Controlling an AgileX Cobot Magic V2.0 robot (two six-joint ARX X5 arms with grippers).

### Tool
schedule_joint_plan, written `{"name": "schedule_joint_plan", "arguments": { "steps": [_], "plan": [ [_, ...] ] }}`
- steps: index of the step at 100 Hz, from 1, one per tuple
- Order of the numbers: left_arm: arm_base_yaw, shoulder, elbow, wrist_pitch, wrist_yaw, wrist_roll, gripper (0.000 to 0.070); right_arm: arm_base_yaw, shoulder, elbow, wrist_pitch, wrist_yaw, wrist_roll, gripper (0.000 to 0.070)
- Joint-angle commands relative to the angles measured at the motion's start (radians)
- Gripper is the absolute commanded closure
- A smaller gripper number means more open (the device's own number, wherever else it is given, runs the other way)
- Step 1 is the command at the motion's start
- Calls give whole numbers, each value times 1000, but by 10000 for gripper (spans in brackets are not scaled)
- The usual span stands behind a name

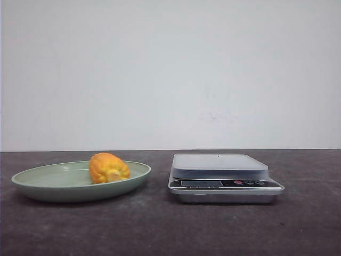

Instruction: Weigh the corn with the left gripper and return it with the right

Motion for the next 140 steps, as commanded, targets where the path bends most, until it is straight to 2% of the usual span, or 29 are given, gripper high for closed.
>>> {"name": "schedule_joint_plan", "arguments": {
  "steps": [1,46,53,61,67,76,91,100,140],
  "plan": [
    [-2,4,11,11,-1,11,683,4,-2,8,11,1,10,690],
    [17,1,1,24,-3,15,683,4,-2,8,11,0,10,690],
    [68,-8,-44,118,-32,69,683,4,-2,8,11,1,10,690],
    [139,-34,-150,289,-17,100,683,4,-2,8,11,1,10,690],
    [192,-65,-258,435,28,141,683,4,-2,8,11,1,10,690],
    [270,-125,-447,637,138,171,683,4,-2,8,11,1,10,690],
    [351,-182,-713,880,187,167,683,4,-2,8,11,0,10,690],
    [367,-182,-803,941,187,167,683,4,-2,8,11,1,10,690],
    [362,-182,-911,932,188,206,683,4,-2,8,11,1,10,690]
  ]
}}
